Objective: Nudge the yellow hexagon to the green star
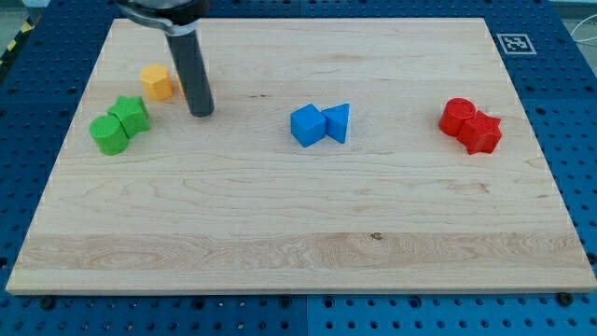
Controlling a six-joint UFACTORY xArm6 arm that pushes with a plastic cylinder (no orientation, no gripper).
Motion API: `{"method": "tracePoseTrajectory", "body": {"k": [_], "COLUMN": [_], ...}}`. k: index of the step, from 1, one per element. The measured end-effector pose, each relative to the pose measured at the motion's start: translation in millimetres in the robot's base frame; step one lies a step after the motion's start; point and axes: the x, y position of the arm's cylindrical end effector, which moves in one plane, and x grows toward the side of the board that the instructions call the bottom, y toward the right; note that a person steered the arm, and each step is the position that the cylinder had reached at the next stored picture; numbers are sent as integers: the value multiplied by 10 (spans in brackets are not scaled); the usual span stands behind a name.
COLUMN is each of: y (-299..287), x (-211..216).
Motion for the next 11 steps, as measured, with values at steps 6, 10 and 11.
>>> {"method": "tracePoseTrajectory", "body": {"k": [6, 10, 11], "y": [-291, -635, -753], "x": [-942, -654, -627]}}
